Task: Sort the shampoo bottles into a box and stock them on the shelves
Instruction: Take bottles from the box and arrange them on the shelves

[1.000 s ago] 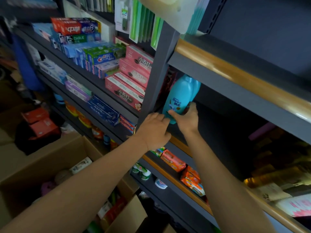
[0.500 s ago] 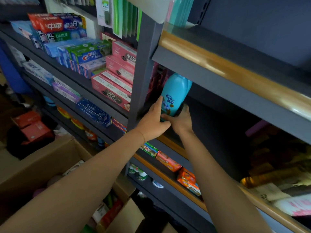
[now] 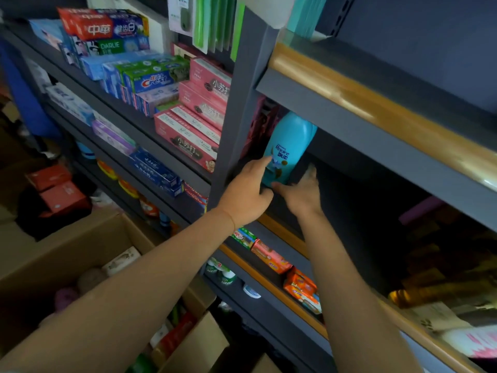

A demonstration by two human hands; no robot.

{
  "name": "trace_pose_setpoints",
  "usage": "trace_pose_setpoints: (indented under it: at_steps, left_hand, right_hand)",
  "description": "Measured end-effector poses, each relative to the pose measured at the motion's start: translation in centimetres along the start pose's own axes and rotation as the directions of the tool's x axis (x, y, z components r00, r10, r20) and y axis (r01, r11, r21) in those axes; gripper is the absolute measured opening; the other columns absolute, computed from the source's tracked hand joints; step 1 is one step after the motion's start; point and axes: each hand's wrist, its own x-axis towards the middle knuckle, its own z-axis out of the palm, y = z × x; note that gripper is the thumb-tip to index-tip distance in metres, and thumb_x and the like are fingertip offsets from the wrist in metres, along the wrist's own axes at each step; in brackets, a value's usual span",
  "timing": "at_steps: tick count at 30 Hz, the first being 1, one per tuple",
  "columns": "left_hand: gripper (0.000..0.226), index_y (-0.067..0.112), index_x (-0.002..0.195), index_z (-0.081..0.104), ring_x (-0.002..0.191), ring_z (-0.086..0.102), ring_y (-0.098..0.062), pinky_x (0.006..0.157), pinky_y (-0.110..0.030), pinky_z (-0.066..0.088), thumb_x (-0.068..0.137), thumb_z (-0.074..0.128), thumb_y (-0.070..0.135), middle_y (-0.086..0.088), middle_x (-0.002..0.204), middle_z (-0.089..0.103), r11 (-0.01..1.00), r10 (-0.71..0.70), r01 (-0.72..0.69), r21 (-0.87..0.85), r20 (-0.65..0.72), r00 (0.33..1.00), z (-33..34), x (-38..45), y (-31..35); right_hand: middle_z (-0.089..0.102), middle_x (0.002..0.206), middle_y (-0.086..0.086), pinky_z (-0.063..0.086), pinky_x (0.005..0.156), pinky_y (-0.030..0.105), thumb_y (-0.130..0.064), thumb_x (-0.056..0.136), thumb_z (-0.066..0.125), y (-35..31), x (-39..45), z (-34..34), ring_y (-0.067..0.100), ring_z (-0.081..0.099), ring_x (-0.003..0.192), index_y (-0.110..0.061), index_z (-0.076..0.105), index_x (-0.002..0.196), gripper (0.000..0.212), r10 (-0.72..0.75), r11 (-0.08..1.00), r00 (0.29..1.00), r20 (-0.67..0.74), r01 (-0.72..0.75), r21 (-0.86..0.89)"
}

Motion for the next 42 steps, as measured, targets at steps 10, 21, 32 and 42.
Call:
trace_pose_setpoints:
  at_steps: [10,21,32,42]
  left_hand:
    - [0.019,0.015,0.11,0.07,0.091,0.064,-0.028,0.082,-0.04,0.053,0.096,0.057,0.015,-0.008,0.107,0.067,0.829,-0.51,0.552,0.096,-0.277,0.814,-7.0,-19.1,-17.5]
    - [0.063,0.005,0.142,0.046,0.151,0.013,-0.036,0.119,-0.056,0.021,0.083,0.055,0.023,-0.017,0.164,0.016,0.515,-0.685,0.819,0.253,-0.453,0.571,-10.3,-38.8,-30.8]
    - [0.055,0.011,0.145,0.044,0.154,0.007,-0.018,0.119,-0.027,0.023,0.092,0.052,0.001,0.005,0.167,0.002,0.651,-0.646,0.759,0.005,-0.52,0.559,-9.7,-38.9,-31.7]
    - [0.064,0.009,0.15,0.039,0.154,0.003,-0.018,0.112,-0.002,0.004,0.089,0.054,-0.003,-0.001,0.167,0.007,0.662,-0.639,0.749,-0.004,-0.526,0.562,-9.9,-38.7,-31.7]
  right_hand:
    - [0.063,0.07,0.008,0.047,0.046,0.026,-0.007,0.094,0.063,1.9,-17.9,13.0,0.013,0.058,0.049,-0.017,0.061,0.083,0.015,-0.159,0.955,0.88,0.448,0.022,0.295]
    - [0.064,0.108,0.017,0.043,0.08,0.028,-0.009,0.092,0.062,15.7,-26.3,33.6,0.027,0.061,0.103,-0.011,0.059,0.088,0.005,0.384,0.889,0.483,0.787,0.037,-0.456]
    - [0.068,0.112,0.011,0.057,0.084,0.035,-0.036,0.093,0.066,13.7,-28.9,44.4,0.022,0.067,0.095,0.0,0.057,0.128,0.051,0.448,0.854,0.364,0.816,-0.443,-0.272]
    - [0.064,0.087,0.013,0.058,0.058,0.025,-0.021,0.1,0.057,10.9,-28.1,47.8,0.019,0.064,0.073,0.004,0.056,0.122,0.034,0.586,0.492,0.264,0.766,-0.867,-0.077]
